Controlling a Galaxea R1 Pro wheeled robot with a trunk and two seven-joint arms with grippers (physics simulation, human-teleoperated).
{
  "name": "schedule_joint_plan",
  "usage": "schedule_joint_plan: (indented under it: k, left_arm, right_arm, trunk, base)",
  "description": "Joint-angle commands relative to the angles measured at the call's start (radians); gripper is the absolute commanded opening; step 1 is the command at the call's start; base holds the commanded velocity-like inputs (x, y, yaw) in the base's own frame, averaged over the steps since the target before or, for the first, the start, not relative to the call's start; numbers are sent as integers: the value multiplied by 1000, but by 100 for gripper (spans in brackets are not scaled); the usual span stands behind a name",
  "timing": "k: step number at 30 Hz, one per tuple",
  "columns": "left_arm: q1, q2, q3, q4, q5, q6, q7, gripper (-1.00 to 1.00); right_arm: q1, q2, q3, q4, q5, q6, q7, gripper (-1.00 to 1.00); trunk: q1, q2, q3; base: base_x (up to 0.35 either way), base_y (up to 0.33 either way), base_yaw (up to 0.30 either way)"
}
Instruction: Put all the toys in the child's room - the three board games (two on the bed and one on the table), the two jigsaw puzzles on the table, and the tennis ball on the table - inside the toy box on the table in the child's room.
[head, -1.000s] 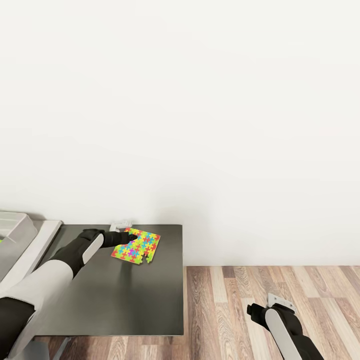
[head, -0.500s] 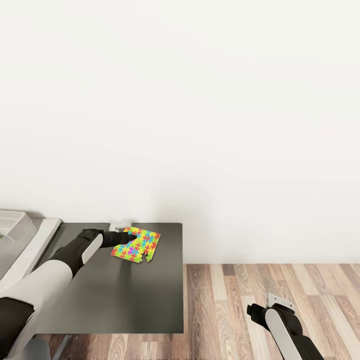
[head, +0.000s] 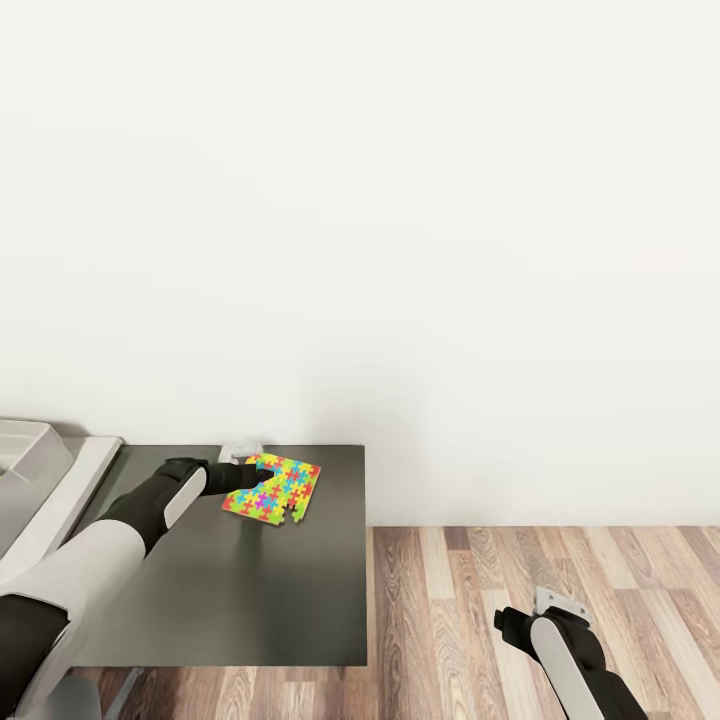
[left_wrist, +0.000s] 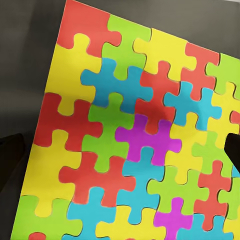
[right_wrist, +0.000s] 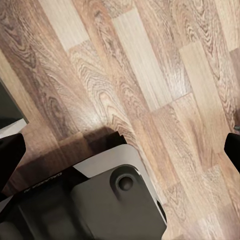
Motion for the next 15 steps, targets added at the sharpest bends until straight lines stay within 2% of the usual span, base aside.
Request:
schedule_joint_plan:
  k: [1, 5, 10, 15]
  left_arm:
    - [-1, 1, -4, -1, 3, 3, -1, 100]
    - [-1, 1, -5, -1, 2, 3, -1, 100]
    - [-1, 1, -6, -1, 2, 3, -2, 100]
    - [-1, 1, -6, -1, 2, 3, -2, 100]
  right_arm:
    - [-1, -1, 2, -1, -9, 2, -10, 100]
    - [-1, -1, 2, -1, -10, 2, -10, 100]
    - [-1, -2, 2, -1, -11, 2, -10, 100]
    - [-1, -2, 2, -1, -11, 2, -10, 100]
  trunk:
    - [1, -2, -2]
    - [1, -2, -2]
    - [1, -2, -2]
    - [1, -2, -2]
  base:
    - [0, 0, 0]
    - [0, -32, 0]
    - [0, -179, 0]
    - [0, -72, 0]
